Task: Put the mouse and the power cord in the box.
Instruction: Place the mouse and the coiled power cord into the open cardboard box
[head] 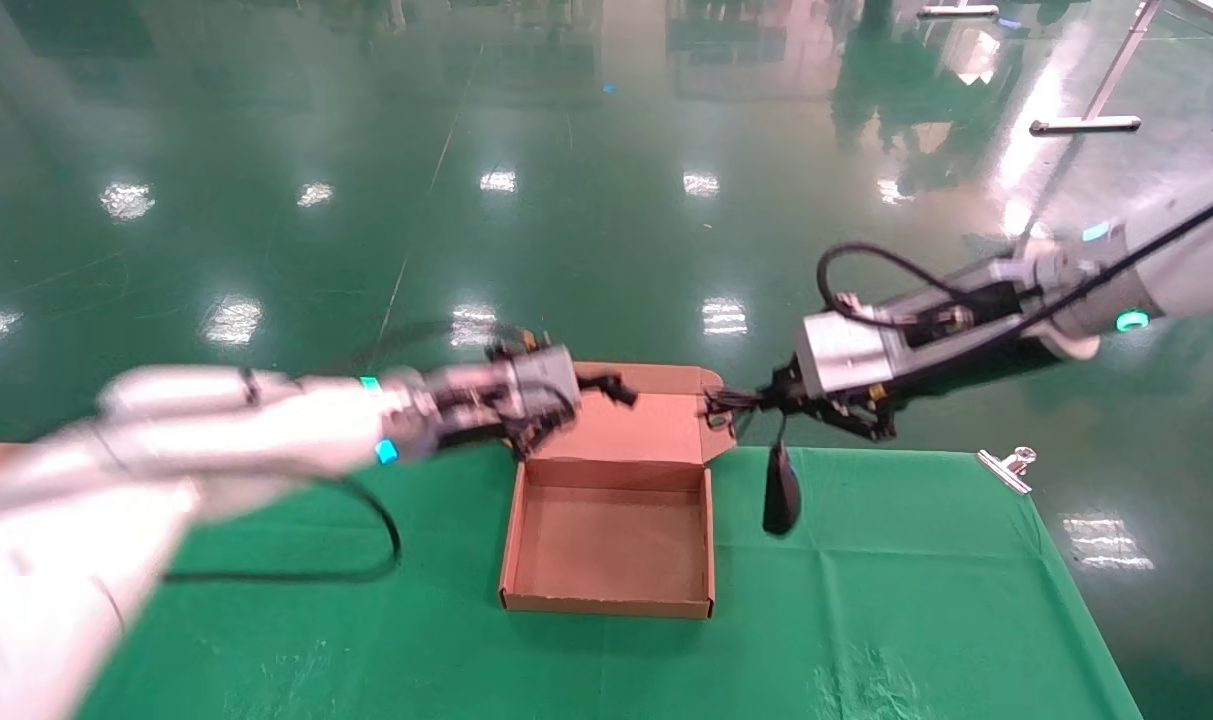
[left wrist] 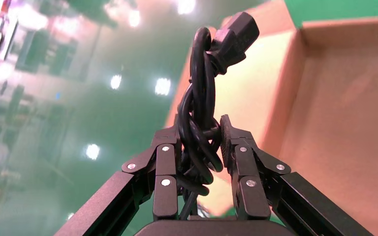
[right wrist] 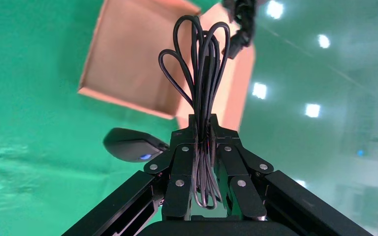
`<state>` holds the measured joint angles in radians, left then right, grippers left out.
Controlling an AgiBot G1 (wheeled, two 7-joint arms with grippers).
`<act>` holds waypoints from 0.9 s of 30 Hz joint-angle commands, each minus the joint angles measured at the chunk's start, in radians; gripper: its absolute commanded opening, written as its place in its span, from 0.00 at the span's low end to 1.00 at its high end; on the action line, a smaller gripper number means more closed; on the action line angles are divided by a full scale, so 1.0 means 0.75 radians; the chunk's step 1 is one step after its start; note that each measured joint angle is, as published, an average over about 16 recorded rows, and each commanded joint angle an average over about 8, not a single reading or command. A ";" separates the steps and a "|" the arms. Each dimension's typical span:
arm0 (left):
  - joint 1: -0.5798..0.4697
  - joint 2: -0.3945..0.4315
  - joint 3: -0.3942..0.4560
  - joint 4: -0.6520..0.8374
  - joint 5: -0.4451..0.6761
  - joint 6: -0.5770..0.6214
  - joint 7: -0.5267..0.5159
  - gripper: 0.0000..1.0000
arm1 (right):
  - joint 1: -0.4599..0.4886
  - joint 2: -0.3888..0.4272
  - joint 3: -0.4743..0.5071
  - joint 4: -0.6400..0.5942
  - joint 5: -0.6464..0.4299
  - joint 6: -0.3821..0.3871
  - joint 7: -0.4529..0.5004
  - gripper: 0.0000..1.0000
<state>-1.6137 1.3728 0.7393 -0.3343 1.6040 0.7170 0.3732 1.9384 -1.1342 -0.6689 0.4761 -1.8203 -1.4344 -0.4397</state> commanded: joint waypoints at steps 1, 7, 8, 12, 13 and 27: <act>0.103 0.004 0.036 -0.088 -0.012 -0.113 -0.063 0.00 | -0.013 0.004 -0.004 -0.024 -0.004 0.004 -0.020 0.00; 0.192 0.003 0.228 -0.200 -0.039 -0.183 -0.218 0.02 | -0.041 -0.002 -0.011 -0.112 -0.015 0.038 -0.076 0.00; 0.197 0.002 0.257 -0.213 -0.046 -0.191 -0.234 0.09 | -0.043 -0.004 -0.012 -0.129 -0.016 0.045 -0.085 0.00; 0.204 -0.001 0.339 -0.248 -0.102 -0.207 -0.274 0.59 | -0.044 -0.016 -0.012 -0.194 -0.016 0.068 -0.125 0.00; 0.203 -0.002 0.354 -0.251 -0.121 -0.207 -0.277 0.72 | -0.043 -0.019 -0.011 -0.210 -0.016 0.072 -0.135 0.00; 0.172 -0.007 0.488 -0.218 -0.338 -0.227 -0.213 1.00 | 0.010 -0.056 0.002 -0.373 0.006 0.073 -0.237 0.00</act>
<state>-1.4876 1.3628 1.0934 -0.4914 1.3431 0.5539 0.2121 1.9462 -1.1809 -0.6675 0.2004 -1.8153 -1.3792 -0.6146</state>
